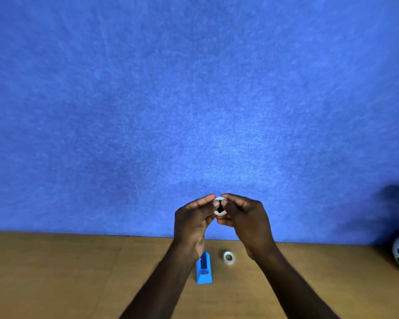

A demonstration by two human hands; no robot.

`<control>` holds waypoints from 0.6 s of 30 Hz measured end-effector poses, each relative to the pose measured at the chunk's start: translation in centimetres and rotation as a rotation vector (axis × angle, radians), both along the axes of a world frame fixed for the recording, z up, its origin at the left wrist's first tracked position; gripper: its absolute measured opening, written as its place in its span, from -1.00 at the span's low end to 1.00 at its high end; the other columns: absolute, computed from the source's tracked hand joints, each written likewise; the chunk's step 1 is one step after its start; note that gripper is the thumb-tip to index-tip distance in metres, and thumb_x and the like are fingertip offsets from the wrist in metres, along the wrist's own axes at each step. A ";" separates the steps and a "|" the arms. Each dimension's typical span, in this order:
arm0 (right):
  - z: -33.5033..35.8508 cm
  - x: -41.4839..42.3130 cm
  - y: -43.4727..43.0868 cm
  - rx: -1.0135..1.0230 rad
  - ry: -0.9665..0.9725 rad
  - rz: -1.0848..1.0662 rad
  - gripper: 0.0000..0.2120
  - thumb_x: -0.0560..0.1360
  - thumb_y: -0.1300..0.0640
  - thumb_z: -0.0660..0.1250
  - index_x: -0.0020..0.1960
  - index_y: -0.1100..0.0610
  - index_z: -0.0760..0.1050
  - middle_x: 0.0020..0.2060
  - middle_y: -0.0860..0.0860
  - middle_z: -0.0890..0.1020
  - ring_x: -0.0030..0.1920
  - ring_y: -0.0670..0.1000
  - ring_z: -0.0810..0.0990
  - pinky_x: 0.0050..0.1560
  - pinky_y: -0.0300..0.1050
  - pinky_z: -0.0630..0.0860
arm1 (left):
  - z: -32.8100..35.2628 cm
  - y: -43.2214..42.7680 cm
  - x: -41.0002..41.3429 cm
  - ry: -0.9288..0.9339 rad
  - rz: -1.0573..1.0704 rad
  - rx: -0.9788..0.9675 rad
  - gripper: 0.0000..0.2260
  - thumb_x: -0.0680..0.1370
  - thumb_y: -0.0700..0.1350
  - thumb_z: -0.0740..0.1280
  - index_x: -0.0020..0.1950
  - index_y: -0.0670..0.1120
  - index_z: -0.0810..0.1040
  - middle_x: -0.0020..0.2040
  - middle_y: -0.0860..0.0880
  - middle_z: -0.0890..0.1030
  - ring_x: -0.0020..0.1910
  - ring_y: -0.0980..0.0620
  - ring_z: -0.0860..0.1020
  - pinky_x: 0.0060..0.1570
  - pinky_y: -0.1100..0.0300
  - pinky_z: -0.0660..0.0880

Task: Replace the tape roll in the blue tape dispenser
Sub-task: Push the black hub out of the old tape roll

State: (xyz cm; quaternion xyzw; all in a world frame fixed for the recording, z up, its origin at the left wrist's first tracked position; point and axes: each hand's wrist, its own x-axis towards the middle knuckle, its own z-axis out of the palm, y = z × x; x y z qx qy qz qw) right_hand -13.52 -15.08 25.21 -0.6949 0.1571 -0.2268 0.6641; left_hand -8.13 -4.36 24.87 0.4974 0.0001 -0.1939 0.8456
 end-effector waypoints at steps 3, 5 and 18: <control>0.1 -0.2 0.1 -0.003 -0.007 -0.007 -0.84 0.53 0.22 0.33 -0.04 0.07 0.69 -0.19 0.07 0.74 -0.18 0.06 0.73 -0.16 -0.08 0.66 | 0.1 0.0 -0.3 -0.026 0.011 0.014 -0.87 0.46 -0.36 0.44 -0.04 -0.21 0.70 -0.11 -0.17 0.74 -0.12 -0.01 0.72 -0.13 0.24 0.62; 0.2 -0.4 0.2 -0.002 -0.016 -0.008 -0.84 0.54 0.21 0.33 -0.03 0.07 0.69 -0.19 0.07 0.74 -0.19 0.08 0.73 -0.16 -0.08 0.66 | 0.2 -0.1 -0.6 -0.048 0.019 0.022 -0.88 0.47 -0.35 0.44 -0.03 -0.20 0.70 -0.10 -0.17 0.74 -0.08 -0.03 0.72 -0.07 0.20 0.62; 1.6 -1.1 -0.7 -0.058 -0.015 0.027 -0.79 0.55 0.25 0.30 0.06 0.07 0.66 -0.13 0.03 0.75 -0.16 0.06 0.73 -0.08 -0.09 0.66 | 1.3 -0.3 -1.6 -0.170 -0.038 0.026 -0.79 0.50 -0.35 0.41 -0.07 -0.06 0.73 -0.06 -0.14 0.75 0.03 -0.06 0.70 0.15 0.06 0.58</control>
